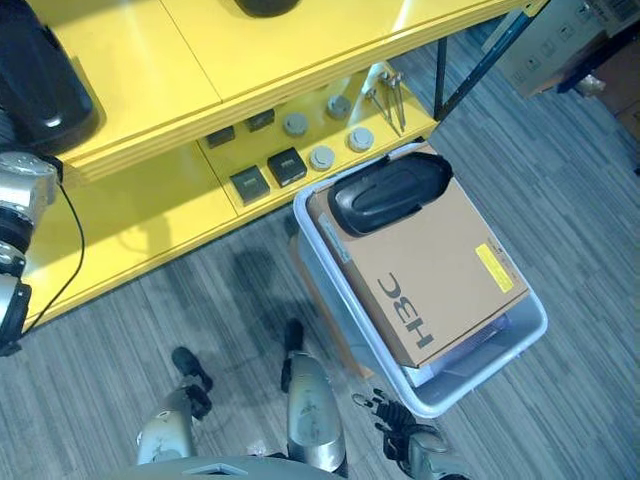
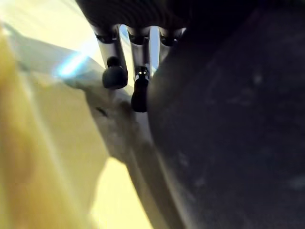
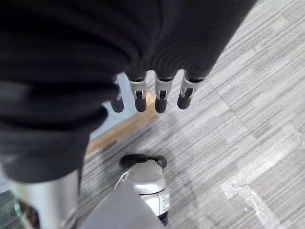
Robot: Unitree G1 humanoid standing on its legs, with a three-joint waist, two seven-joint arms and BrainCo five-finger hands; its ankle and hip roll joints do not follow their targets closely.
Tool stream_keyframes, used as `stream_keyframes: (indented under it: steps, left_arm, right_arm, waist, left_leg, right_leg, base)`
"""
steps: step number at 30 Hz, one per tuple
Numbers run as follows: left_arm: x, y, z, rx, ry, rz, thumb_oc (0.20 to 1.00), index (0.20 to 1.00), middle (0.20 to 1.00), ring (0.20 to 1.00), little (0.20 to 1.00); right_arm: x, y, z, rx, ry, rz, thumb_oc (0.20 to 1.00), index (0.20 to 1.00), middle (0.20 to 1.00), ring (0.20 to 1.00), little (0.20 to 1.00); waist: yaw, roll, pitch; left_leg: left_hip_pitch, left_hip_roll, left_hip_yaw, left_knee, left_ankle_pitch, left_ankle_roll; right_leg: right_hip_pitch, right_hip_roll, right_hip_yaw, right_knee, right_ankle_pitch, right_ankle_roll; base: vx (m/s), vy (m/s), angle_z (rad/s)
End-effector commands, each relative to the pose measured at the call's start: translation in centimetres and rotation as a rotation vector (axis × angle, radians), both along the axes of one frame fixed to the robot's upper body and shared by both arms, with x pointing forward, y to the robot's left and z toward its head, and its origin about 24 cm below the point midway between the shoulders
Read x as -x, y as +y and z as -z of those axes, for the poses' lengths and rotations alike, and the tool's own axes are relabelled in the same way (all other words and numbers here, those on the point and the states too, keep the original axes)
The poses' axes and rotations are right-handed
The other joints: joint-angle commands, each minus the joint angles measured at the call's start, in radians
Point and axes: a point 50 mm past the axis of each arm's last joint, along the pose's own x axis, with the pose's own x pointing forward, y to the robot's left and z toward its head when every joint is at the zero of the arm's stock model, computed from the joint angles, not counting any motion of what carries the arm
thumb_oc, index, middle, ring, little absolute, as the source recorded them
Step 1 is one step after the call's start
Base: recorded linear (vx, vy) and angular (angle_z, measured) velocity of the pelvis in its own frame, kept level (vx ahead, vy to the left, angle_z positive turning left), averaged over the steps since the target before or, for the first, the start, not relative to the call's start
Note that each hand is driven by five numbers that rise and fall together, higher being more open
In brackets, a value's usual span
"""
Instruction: Move parts from the plastic box to the shelf.
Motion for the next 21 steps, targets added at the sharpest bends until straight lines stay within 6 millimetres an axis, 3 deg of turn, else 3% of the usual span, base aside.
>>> stream_keyframes:
  steps: [1,10,11,12,13,21]
  left_arm:
    - [1.2,2.4,-2.2,-0.045,-0.018,-0.100,0.200,0.200,0.200,0.200,0.200]
    - [1.5,3.2,-2.7,-0.087,0.052,-0.096,0.200,0.200,0.200,0.200,0.200]
    - [1.4,3.2,-2.7,-0.085,0.063,-0.092,0.467,0.467,0.467,0.467,0.467]
    - [1.4,3.2,-2.6,-0.083,0.066,-0.092,0.589,0.589,0.589,0.589,0.589]
    - [1.4,3.2,-2.5,-0.079,0.076,-0.088,1.000,1.000,1.000,1.000,1.000]
    - [1.6,3.5,-1.9,-0.145,0.125,-0.080,1.000,1.000,1.000,1.000,1.000]
  right_arm:
    - [0.3,-0.2,-0.1,-0.023,-0.015,-0.033,1.000,1.000,1.000,1.000,1.000]
    - [-0.8,0.4,-0.6,-0.041,-0.053,-0.067,1.000,1.000,1.000,1.000,1.000]
    - [-0.9,0.5,-0.7,-0.039,-0.051,-0.069,1.000,1.000,1.000,1.000,1.000]
    - [-0.9,0.5,-0.7,-0.037,-0.051,-0.071,1.000,1.000,1.000,1.000,1.000]
    - [-0.9,0.5,-0.7,-0.032,-0.050,-0.075,1.000,1.000,1.000,1.000,1.000]
    - [-0.6,0.6,-0.6,-0.020,-0.033,-0.087,1.000,1.000,1.000,1.000,1.000]
  waist:
    - [-0.003,-0.021,-0.010]
    - [0.004,-0.040,0.002]
    - [0.004,-0.040,0.001]
    - [0.004,-0.040,0.002]
    - [0.005,-0.040,0.001]
    - [0.012,-0.038,-0.005]
  left_leg:
    - [-0.003,0.078,-0.064,0.162,-0.140,-0.062]
    - [-0.021,0.073,-0.082,0.172,-0.143,-0.061]
    - [-0.020,0.073,-0.082,0.173,-0.143,-0.061]
    - [-0.020,0.073,-0.082,0.174,-0.142,-0.061]
    - [-0.019,0.074,-0.081,0.176,-0.142,-0.061]
    - [0.002,0.068,-0.079,0.176,-0.143,-0.060]
  right_leg:
    - [0.014,-0.007,0.024,-0.024,-0.028,0.063]
    - [0.019,0.014,0.034,-0.032,-0.032,0.050]
    - [0.020,0.015,0.034,-0.032,-0.032,0.050]
    - [0.021,0.015,0.034,-0.031,-0.031,0.049]
    - [0.023,0.015,0.034,-0.031,-0.031,0.048]
    - [0.054,0.012,0.033,-0.041,-0.034,0.042]
  base:
    - [0.00,-0.004,-0.03]
    - [0.01,0.004,0.00]
    - [0.00,0.000,0.00]
    - [0.00,0.000,0.00]
    - [0.00,0.000,0.00]
    - [0.01,0.005,0.00]
